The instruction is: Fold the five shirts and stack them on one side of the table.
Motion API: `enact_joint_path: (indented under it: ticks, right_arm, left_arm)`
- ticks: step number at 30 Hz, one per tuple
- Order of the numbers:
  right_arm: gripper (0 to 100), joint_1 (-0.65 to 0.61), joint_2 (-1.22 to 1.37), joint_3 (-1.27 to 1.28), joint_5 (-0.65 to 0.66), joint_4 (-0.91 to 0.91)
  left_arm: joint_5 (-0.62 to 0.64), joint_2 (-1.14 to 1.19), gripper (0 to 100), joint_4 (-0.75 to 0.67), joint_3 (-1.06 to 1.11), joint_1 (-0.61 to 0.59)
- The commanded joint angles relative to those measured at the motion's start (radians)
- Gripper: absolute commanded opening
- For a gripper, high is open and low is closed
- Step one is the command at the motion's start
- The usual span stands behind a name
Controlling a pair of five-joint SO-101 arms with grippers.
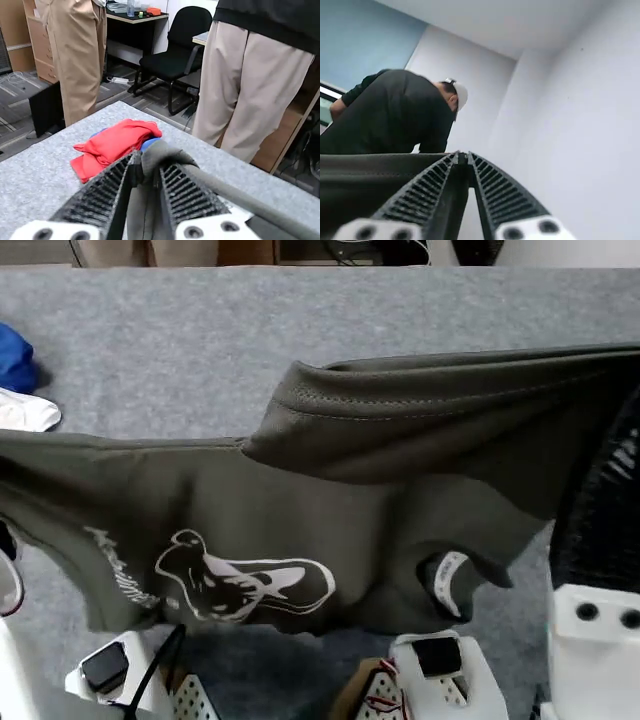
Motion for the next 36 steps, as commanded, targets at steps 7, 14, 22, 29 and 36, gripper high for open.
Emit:
enact_joint_path:
  ticks: [7, 14, 22, 29, 36]
  right_arm:
    - [0.5, 0.013, 0.042, 0.163, 0.046, -0.19]
    - [0.5, 0.01, 0.093, 0.498, 0.043, -0.423]
    - [0.5, -0.068, 0.216, 0.809, 0.048, -0.732]
    - [0.5, -0.076, 0.446, 0.958, 0.043, -0.944]
    - [0.5, -0.071, 0.73, 0.932, 0.043, -1.054]
  left_arm:
    - [0.095, 0.007, 2, -0.265, 0.19, -0.008]
    - [0.095, 0.001, 2, -0.489, 0.5, 0.048]
    - [0.094, 0.007, 2, -0.848, 0.97, 0.236]
    - [0.089, 0.091, 2, -1.611, 1.387, 0.279]
    - [0.087, 0.478, 2, -1.933, 1.327, 0.318]
